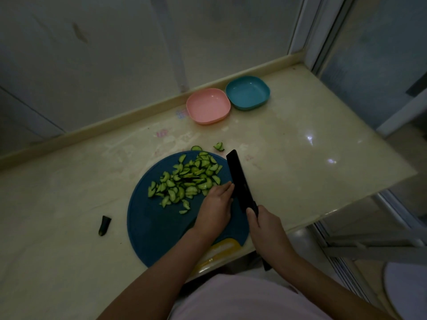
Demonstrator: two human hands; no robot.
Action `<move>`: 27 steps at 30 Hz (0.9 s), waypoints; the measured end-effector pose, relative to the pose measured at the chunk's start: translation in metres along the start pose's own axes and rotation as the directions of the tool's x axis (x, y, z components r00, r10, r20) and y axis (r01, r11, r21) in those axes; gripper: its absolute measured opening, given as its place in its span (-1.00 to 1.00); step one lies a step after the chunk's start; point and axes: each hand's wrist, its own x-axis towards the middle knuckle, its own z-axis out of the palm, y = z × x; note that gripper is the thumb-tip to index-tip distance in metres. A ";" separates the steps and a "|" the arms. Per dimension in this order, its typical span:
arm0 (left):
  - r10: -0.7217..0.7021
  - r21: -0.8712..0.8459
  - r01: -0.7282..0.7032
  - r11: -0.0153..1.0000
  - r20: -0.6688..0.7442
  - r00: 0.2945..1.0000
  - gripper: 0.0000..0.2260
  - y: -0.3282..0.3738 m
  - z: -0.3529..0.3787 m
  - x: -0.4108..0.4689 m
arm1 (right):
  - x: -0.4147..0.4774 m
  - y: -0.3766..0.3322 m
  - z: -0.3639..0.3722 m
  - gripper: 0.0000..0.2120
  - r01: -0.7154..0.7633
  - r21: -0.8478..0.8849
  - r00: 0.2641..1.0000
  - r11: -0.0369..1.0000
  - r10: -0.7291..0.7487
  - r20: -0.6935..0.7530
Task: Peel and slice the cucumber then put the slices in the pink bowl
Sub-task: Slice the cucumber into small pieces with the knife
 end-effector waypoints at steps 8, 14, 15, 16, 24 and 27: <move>0.005 -0.050 -0.004 0.999 0.026 1.000 -0.65 -0.002 -0.002 -0.001 | 0.010 -0.008 0.010 -0.70 -0.004 -0.073 1.000 0.997 0.005 0.018; 0.006 -0.112 -0.003 0.994 0.024 1.000 -0.64 -0.011 -0.008 -0.005 | 0.013 -0.009 0.012 -0.72 -0.021 -0.052 1.000 0.998 0.020 -0.008; -0.015 -0.128 0.017 0.992 0.021 1.000 -0.65 -0.011 -0.008 -0.005 | 0.012 -0.007 0.011 -0.72 -0.022 -0.049 1.000 0.999 0.021 -0.007; -0.031 -0.139 0.034 0.990 0.023 0.999 -0.66 -0.010 -0.008 -0.005 | 0.010 -0.005 0.011 -0.71 -0.021 -0.043 1.000 0.999 0.021 -0.003; -0.061 -0.139 0.066 0.988 0.042 0.997 -0.67 -0.010 -0.007 -0.006 | 0.000 -0.002 0.004 -0.68 -0.002 0.054 1.000 0.999 0.003 -0.018; -0.059 -0.131 0.066 0.989 0.054 0.997 -0.66 -0.010 -0.007 -0.007 | 0.000 -0.002 0.004 -0.69 -0.010 0.046 1.000 0.999 0.011 -0.014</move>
